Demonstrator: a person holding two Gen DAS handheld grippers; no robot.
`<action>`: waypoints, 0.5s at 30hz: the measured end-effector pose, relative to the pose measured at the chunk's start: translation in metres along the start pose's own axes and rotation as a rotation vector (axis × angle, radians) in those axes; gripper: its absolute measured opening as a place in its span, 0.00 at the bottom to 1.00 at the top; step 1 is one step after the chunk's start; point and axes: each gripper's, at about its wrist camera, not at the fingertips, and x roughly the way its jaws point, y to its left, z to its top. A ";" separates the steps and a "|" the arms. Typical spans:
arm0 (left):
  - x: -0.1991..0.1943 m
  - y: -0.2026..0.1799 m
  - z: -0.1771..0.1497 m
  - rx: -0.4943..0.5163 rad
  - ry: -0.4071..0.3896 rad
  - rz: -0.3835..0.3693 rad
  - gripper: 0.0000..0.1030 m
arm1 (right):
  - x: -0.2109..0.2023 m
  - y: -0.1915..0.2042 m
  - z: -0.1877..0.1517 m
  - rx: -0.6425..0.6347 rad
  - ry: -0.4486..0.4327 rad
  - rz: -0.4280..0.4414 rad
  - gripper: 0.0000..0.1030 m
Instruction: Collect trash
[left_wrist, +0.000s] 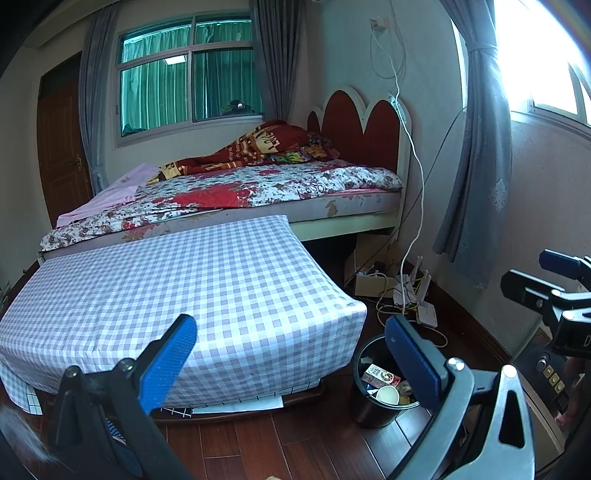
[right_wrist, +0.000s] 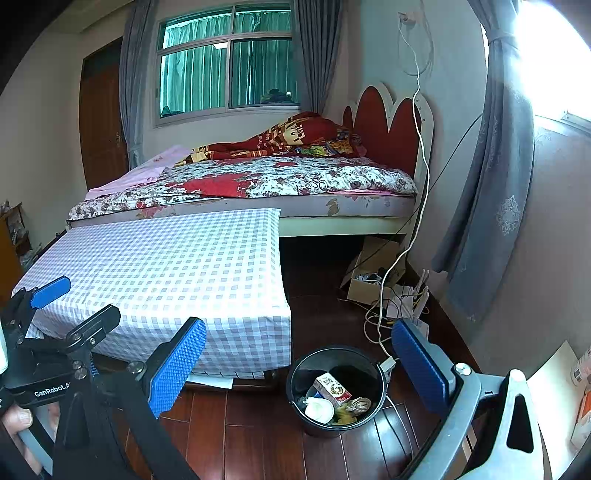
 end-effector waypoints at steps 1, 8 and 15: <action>0.000 0.000 0.000 0.000 0.000 0.000 0.99 | 0.000 0.000 0.000 0.002 -0.001 -0.001 0.99; 0.001 0.001 0.001 -0.001 -0.001 -0.003 0.99 | 0.000 0.000 0.000 0.002 -0.001 0.000 0.99; 0.001 -0.002 0.000 0.001 0.003 -0.004 0.99 | 0.000 -0.001 0.000 0.002 0.002 0.001 0.99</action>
